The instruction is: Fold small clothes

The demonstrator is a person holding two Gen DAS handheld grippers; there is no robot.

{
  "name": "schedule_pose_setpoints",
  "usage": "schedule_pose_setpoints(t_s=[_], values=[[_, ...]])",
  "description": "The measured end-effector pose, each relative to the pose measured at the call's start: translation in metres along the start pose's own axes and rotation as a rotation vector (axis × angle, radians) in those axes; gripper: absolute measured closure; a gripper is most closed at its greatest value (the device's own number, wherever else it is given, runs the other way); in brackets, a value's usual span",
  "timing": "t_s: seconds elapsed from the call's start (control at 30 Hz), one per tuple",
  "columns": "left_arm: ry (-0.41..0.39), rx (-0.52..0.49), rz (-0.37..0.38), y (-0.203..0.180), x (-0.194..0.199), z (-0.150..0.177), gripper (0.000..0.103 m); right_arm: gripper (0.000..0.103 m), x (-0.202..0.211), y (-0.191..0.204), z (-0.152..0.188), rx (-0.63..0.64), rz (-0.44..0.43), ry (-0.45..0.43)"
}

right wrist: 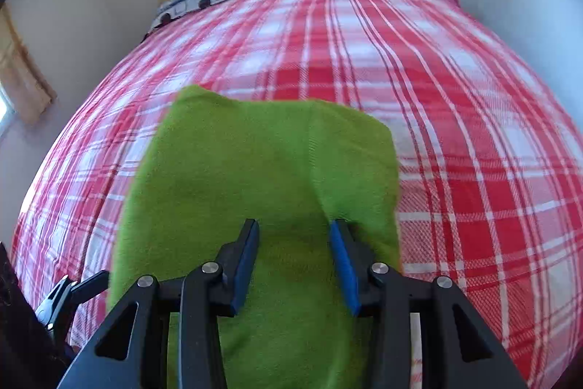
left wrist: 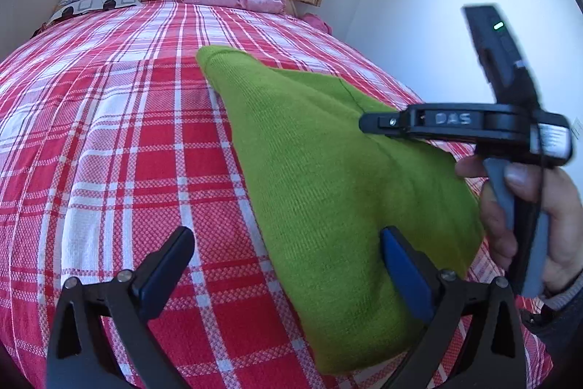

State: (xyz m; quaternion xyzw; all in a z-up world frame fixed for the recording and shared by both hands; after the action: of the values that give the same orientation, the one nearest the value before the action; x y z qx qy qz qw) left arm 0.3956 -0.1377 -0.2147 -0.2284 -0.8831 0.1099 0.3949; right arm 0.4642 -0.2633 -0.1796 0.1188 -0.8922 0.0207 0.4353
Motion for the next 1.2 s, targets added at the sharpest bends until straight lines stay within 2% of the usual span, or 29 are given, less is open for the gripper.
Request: schedule_pose_setpoints(t_s=[0.1, 0.13, 0.17, 0.2, 0.3, 0.43, 0.53, 0.63, 0.73, 0.8, 0.97, 1.07, 1.13, 1.2], values=[[0.007, 0.018, 0.018, 0.001, 0.0, 0.0, 0.0, 0.06, 0.012, 0.056, 0.005, 0.175, -0.104, 0.002], [0.008, 0.023, 0.022, 0.002, 0.0, 0.0, 0.0, 0.06, 0.008, 0.067, 0.013, 0.227, -0.101, 0.028], [0.009, 0.024, 0.023, 0.002, 0.0, 0.0, 0.0, 0.06, -0.001, 0.069, 0.022, 0.273, -0.044, 0.075], [0.009, 0.026, 0.019, 0.003, 0.0, 0.0, 0.0, 0.06, -0.012, 0.065, 0.029, 0.27, -0.015, 0.111], [0.013, 0.031, 0.016, 0.003, -0.001, 0.0, 0.0, 0.059, -0.018, 0.05, 0.024, 0.125, -0.116, 0.126], [0.02, 0.027, 0.012, 0.004, -0.002, 0.001, 0.0, 0.058, -0.016, 0.053, 0.023, 0.157, -0.135, 0.13], [0.032, 0.022, 0.012, 0.003, -0.005, 0.001, 0.0, 0.056, 0.002, 0.05, 0.023, 0.163, -0.146, 0.086], [0.044, 0.025, 0.014, 0.004, -0.007, 0.002, 0.0, 0.055, 0.022, 0.034, 0.012, 0.097, -0.17, -0.011], [0.064, 0.019, 0.014, 0.002, -0.011, 0.004, 0.0, 0.041, 0.041, -0.01, 0.002, -0.026, -0.154, -0.092], [0.072, 0.007, 0.007, 0.0, -0.013, 0.005, 0.0, 0.033, 0.043, -0.044, 0.002, -0.099, -0.123, -0.091], [0.092, -0.024, -0.005, -0.005, -0.017, 0.008, 0.0, 0.032, 0.024, -0.097, 0.019, -0.252, -0.176, -0.043], [0.099, -0.033, -0.007, -0.006, -0.019, 0.008, 0.0, 0.032, 0.007, -0.112, 0.03, -0.311, -0.215, -0.017], [0.104, -0.035, -0.006, -0.007, -0.019, 0.009, 0.0, 0.026, -0.003, -0.118, 0.036, -0.353, -0.244, -0.012], [0.109, -0.039, -0.005, -0.009, -0.02, 0.008, 0.0, 0.025, -0.012, -0.119, 0.04, -0.407, -0.309, -0.02]])
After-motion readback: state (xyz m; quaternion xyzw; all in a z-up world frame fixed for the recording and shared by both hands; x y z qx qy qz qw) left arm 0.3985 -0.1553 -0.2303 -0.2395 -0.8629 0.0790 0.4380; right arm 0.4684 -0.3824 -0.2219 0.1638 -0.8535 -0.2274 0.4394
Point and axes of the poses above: each gripper's, at about its wrist camera, not at the fingertips, and x roughly against the way its jaws point, y to its left, z to its underside, the point moved 10 cm from there along -x, roughly the way its jaws point, and after that the axes turned 8 degrees about x, right-handed, at the moved point
